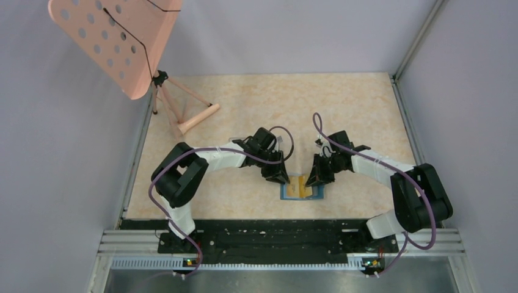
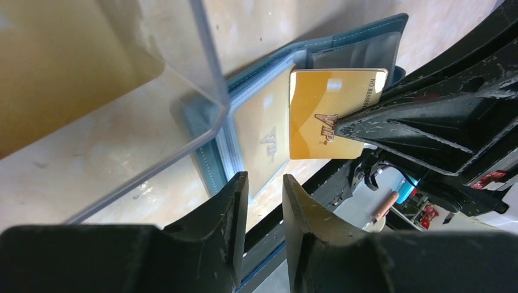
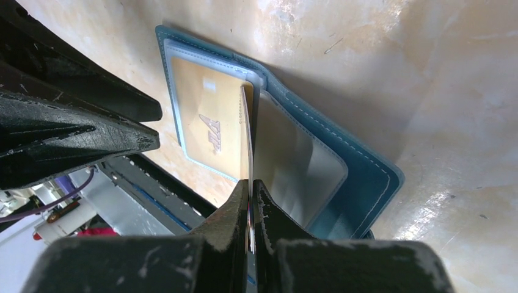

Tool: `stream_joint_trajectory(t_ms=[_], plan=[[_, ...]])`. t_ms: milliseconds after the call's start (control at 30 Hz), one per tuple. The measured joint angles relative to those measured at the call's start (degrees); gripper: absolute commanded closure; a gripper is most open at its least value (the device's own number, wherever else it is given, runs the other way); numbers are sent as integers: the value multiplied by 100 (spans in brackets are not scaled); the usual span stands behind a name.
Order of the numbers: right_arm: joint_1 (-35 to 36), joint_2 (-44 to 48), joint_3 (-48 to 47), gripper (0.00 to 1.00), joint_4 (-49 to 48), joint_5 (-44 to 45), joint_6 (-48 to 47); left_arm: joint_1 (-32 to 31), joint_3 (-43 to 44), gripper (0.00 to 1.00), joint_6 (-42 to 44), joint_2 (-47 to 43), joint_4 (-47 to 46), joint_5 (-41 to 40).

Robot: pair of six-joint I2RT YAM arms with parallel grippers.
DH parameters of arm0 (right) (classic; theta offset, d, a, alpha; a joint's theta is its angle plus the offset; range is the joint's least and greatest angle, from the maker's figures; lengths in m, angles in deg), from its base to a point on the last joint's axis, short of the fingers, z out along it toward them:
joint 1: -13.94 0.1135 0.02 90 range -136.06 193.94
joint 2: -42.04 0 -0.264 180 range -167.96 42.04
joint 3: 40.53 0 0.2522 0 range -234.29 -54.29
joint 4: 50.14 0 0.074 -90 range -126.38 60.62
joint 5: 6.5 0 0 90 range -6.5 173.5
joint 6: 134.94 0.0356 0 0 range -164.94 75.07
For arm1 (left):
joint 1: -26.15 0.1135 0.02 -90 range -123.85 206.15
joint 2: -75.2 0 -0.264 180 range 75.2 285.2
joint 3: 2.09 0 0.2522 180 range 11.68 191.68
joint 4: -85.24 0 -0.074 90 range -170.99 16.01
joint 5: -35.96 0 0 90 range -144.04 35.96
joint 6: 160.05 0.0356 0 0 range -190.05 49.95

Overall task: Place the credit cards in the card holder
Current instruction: Turn over the card slot in the card holder.

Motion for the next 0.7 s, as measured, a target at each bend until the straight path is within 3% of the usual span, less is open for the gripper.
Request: stream_joint_trajectory(t_ms=[233,700], plan=[[0,-11,-2,100,9,11,-44,-103,332,63,142,219,142,-11],[0,278,-13,100,299,251,-90,-551,1394,56,833,706,1663,-1082]])
